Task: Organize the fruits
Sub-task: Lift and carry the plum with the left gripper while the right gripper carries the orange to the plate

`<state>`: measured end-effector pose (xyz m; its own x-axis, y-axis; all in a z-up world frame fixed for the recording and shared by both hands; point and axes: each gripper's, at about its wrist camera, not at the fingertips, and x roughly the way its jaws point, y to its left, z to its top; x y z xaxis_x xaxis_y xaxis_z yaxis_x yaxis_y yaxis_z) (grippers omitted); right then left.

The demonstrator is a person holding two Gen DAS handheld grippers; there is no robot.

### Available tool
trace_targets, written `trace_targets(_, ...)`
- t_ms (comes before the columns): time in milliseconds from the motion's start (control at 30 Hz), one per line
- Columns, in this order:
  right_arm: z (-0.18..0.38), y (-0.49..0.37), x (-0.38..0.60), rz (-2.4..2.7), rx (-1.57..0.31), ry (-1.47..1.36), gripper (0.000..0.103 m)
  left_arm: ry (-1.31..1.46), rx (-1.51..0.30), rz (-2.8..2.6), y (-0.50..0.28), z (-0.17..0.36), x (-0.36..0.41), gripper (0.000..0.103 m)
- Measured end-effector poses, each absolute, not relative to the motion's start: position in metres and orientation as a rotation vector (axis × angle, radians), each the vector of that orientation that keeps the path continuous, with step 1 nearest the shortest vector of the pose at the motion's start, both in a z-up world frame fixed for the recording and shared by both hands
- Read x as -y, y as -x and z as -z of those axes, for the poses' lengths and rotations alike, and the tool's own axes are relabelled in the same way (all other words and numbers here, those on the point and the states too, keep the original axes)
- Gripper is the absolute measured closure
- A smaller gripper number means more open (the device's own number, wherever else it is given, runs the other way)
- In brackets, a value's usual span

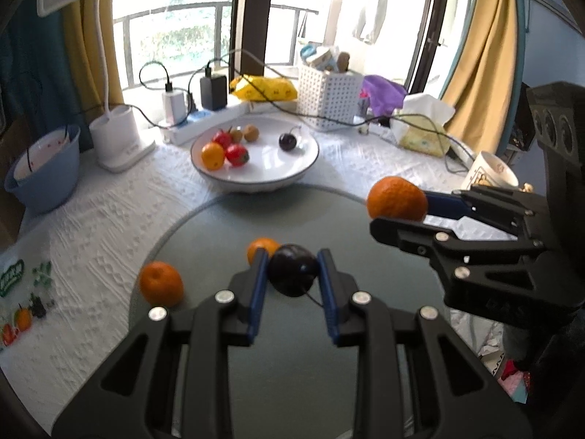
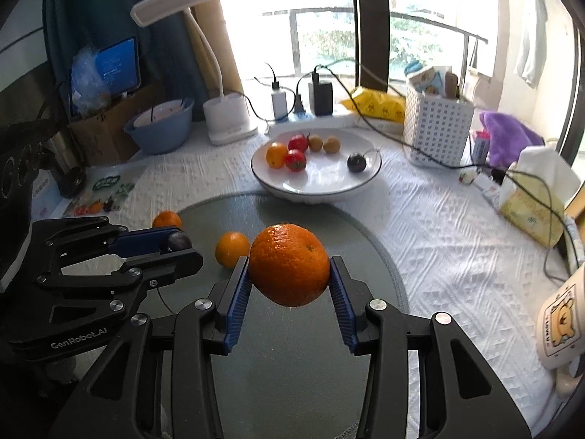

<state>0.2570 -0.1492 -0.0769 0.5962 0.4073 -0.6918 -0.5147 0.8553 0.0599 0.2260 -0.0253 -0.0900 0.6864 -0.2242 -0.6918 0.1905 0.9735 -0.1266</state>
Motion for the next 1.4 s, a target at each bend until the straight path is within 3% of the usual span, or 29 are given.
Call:
trace_targets(667, 0.016, -0.266, 0.145, -0.504, -0.627, 0.163, 0.058, -0.017, -0.635, 0.251, -0.242, 0.019, 0.016, 0.075)
trace_targets(1400, -0.008, -0.315, 0.136, -0.494, -0.582, 0.184, 0.058, -0.023, -0.601, 0.263, -0.294, 0.001, 0.010, 0.075)
